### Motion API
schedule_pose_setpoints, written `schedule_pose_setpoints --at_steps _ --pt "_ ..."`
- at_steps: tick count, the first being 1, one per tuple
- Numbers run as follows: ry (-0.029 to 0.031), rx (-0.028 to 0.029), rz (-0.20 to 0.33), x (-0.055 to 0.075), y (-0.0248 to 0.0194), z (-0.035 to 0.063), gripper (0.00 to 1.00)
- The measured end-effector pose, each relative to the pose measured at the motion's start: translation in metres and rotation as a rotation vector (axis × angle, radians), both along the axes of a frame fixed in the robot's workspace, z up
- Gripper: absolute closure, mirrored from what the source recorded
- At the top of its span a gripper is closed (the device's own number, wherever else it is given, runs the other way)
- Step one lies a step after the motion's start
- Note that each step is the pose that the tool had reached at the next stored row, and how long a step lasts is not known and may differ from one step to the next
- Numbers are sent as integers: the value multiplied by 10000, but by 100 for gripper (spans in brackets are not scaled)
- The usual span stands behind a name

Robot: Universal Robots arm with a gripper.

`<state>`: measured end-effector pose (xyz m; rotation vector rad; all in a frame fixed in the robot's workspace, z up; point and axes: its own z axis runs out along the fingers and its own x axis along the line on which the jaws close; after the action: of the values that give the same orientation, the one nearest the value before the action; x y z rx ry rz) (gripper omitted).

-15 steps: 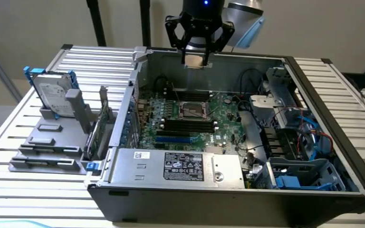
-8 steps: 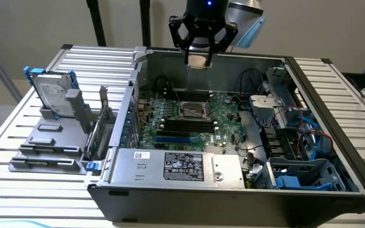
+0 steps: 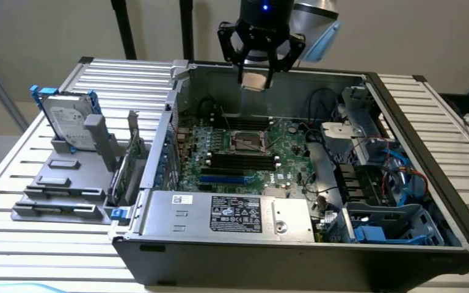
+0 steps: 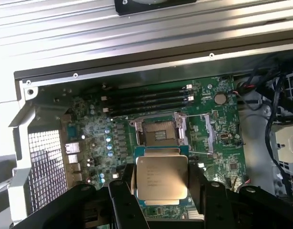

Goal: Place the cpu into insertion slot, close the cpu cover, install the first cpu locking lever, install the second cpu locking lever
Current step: 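Place the cpu into insertion slot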

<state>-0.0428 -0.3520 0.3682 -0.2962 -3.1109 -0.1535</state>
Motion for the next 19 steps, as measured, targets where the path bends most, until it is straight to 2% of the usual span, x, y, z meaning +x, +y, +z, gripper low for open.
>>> schedule_pose_setpoints --at_steps 19 --pt "28 1 -3094 0 0 -168 45"
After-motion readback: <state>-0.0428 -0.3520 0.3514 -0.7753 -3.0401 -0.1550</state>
